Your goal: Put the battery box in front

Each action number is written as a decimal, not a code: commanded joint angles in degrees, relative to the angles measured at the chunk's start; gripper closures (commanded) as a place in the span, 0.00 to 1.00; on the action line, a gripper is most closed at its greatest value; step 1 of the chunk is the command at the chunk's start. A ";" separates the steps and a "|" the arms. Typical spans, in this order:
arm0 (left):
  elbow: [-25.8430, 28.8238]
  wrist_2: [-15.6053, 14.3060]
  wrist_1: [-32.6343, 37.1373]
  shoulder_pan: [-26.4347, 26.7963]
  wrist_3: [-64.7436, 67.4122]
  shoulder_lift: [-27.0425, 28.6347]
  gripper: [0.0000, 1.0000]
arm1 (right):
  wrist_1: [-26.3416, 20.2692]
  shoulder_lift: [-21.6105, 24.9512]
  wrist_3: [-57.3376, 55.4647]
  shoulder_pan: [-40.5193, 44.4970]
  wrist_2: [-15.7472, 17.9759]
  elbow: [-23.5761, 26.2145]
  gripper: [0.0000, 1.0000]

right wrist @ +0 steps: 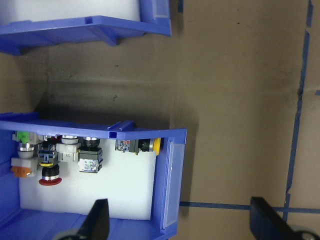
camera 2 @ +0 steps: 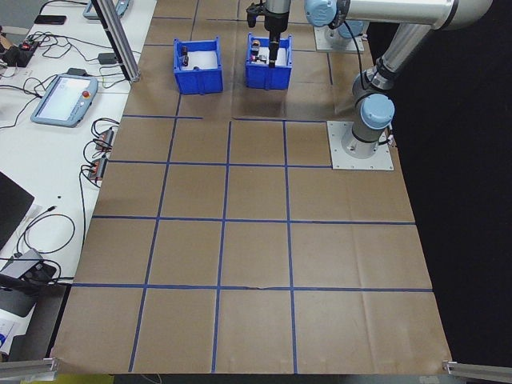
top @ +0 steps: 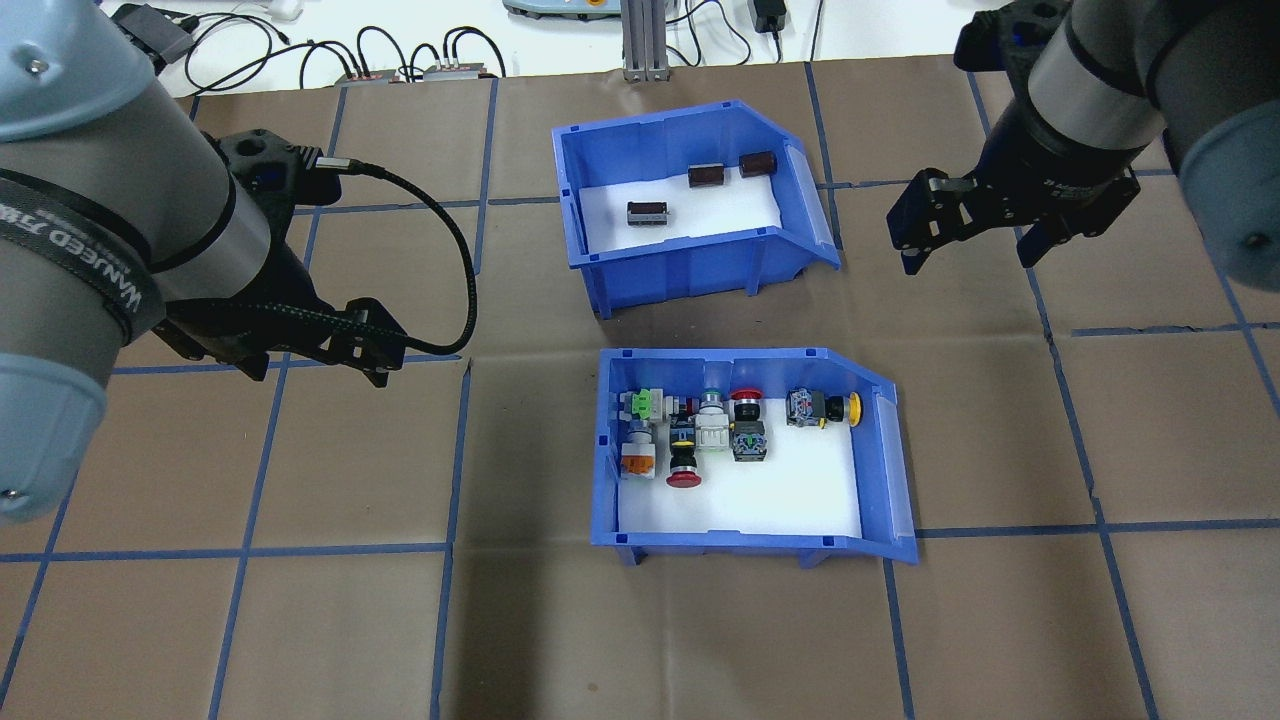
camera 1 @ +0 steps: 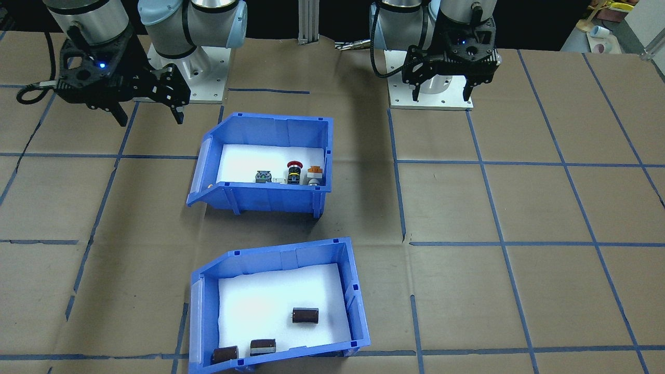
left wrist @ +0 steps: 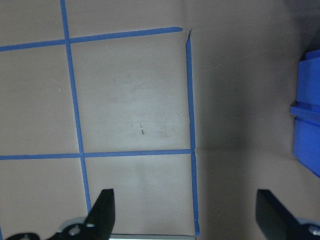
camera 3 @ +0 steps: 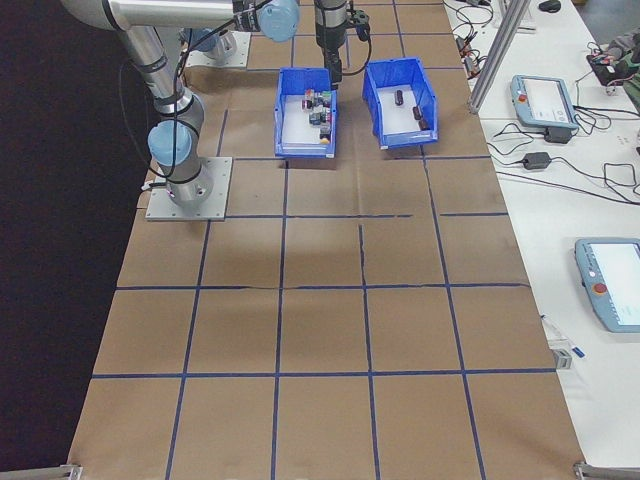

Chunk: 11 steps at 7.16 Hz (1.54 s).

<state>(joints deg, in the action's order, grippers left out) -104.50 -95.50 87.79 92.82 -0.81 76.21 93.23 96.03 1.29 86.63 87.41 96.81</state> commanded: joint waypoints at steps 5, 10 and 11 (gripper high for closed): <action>-0.18 -0.03 -0.43 -0.09 -0.07 0.17 0.01 | -4.79 -10.84 -10.61 3.44 3.36 -12.48 0.00; -0.18 -0.03 -0.43 -0.18 -0.07 0.08 0.01 | -4.81 -11.31 -9.02 3.46 3.73 -12.25 0.00; -0.18 0.05 -0.43 -0.18 -0.07 0.08 0.01 | -4.81 -11.31 -9.02 3.37 3.73 -12.25 0.00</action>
<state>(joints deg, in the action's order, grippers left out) -104.68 -95.52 87.36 92.65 -0.88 76.29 88.42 84.74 -7.85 90.07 91.13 84.54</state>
